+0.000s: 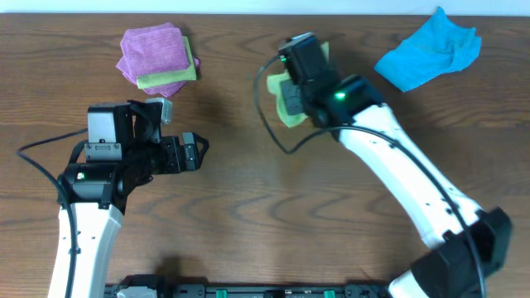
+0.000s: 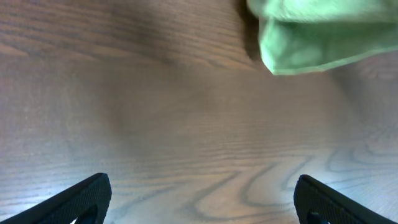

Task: Fold the cloth
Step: 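Move the left gripper toward the green cloth held by the right gripper, then grasp a corner of the green cloth with the left gripper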

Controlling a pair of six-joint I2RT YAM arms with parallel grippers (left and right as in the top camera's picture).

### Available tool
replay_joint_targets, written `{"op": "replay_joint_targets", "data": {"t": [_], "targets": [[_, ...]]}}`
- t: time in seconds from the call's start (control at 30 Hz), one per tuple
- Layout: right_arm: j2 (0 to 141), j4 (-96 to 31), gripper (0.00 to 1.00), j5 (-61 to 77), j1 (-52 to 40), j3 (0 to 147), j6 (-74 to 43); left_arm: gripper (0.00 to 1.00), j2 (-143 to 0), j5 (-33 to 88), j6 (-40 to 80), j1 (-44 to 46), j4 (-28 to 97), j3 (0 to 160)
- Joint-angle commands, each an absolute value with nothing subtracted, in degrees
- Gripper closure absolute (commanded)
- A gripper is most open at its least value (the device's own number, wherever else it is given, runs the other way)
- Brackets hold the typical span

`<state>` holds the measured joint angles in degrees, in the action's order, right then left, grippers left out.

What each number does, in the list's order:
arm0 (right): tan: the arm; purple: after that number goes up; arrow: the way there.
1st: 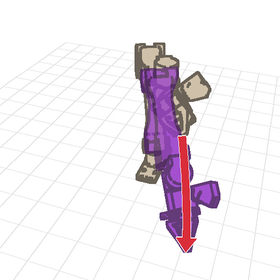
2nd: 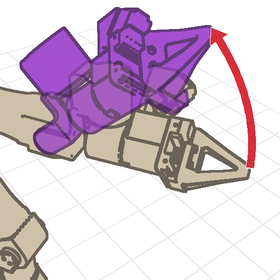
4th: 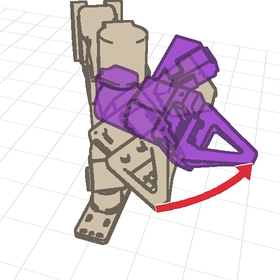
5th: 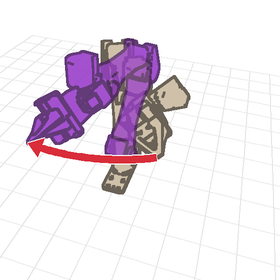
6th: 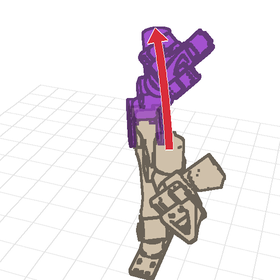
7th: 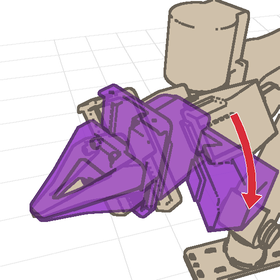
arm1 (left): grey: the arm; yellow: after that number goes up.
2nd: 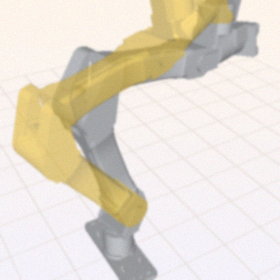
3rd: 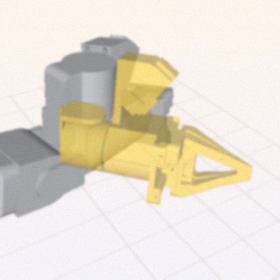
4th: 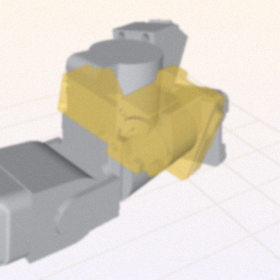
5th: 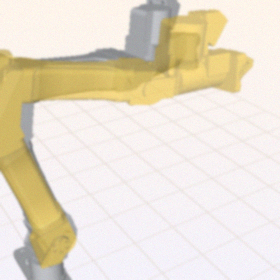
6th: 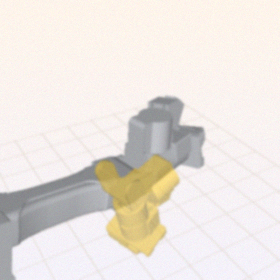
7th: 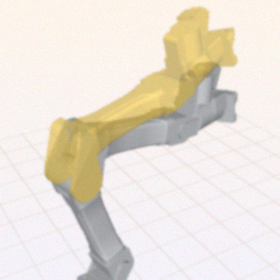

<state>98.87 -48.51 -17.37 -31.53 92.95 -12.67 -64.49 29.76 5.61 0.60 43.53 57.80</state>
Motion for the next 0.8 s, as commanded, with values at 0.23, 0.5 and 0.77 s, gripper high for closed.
{"op": "replay_joint_targets", "data": {"t": [0.23,0.5,0.77], "targets": [[98.6,-50.3,0.99,-19.4,-29.6,93.6,-14.6,0.05,-69.3,32.5,12.0,0.8,40.3,59.1],[98.6,-49.0,0.99,-15.8,-29.7,93.6,-14.6,0.05,-86.2,48.4,18.1,3.6,26.7,59.1],[98.6,-48.6,0.99,-14.7,-29.7,93.6,-14.8,0.03,-95.5,50.5,26.1,10.3,6.6,59.1]]}}
